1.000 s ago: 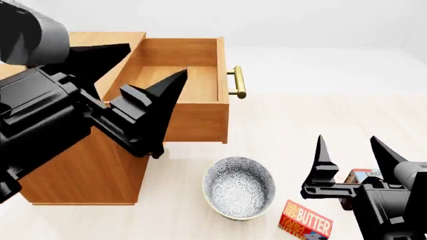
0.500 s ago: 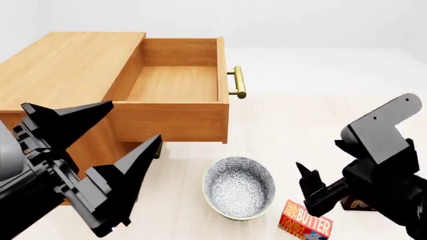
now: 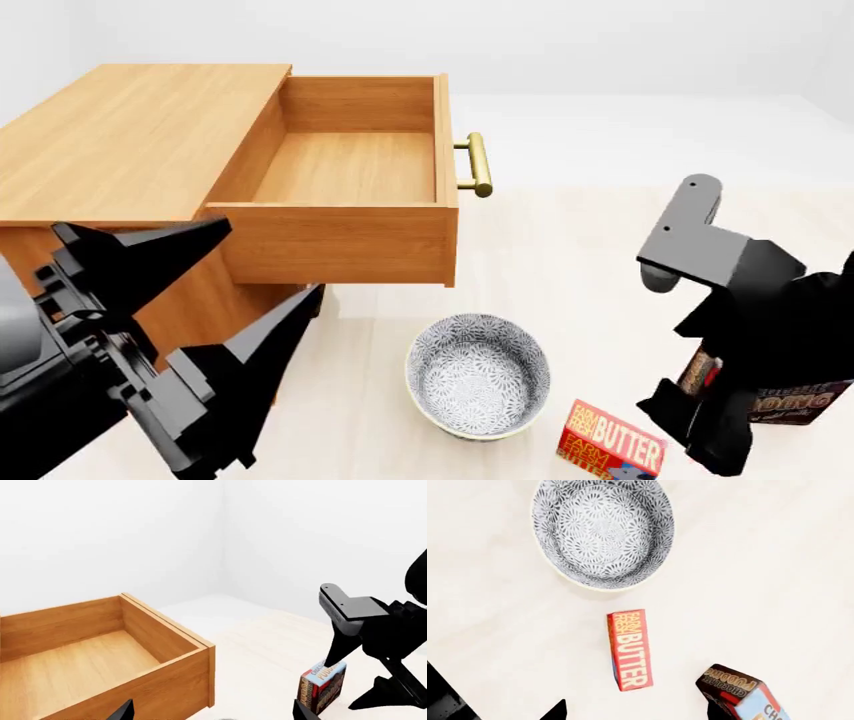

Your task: Put the butter at the back in the top drawer of the cabinet and close it.

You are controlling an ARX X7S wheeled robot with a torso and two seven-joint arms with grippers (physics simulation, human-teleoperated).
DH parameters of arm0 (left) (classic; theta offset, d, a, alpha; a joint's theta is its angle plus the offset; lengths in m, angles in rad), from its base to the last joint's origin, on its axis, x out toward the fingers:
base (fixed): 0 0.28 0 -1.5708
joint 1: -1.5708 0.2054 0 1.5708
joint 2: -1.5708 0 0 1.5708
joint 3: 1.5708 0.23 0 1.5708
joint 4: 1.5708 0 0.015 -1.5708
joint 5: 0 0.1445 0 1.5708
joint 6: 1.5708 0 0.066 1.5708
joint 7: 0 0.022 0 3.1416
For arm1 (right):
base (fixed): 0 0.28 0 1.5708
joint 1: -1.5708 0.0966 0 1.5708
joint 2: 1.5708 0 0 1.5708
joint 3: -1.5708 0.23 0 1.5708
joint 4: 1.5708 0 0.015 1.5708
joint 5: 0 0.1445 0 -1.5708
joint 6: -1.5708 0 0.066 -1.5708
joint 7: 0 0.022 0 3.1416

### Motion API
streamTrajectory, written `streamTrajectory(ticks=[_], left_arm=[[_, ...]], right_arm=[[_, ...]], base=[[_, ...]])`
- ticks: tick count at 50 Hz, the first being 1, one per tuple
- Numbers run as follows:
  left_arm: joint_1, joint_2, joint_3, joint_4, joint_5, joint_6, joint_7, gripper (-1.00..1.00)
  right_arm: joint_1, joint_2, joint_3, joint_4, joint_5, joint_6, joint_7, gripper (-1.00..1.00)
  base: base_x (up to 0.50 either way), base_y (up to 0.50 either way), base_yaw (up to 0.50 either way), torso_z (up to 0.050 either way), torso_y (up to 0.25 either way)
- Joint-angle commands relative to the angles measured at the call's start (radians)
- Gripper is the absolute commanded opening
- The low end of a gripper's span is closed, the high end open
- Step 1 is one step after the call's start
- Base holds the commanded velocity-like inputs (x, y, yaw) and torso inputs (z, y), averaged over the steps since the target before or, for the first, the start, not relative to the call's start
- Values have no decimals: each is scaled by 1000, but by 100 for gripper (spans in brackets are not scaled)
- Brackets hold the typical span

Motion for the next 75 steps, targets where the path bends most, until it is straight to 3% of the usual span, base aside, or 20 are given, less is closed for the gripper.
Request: streamTrajectory(ticks=[1, 21, 75], left_arm=[[7, 1, 0, -5, -4, 3, 18, 100], [36, 6, 14, -21, 16, 22, 30, 100], [92, 40, 36, -62, 53, 47, 28, 100]], right_arm=[[149, -56, -251, 49, -117, 3, -193, 100], [12, -105, -371, 45, -199, -94, -188, 100], [-205, -264, -460, 283, -338, -223, -95, 100]], base=[[0, 0, 0, 0, 0], [0, 0, 0, 0, 0], [0, 0, 0, 0, 0]])
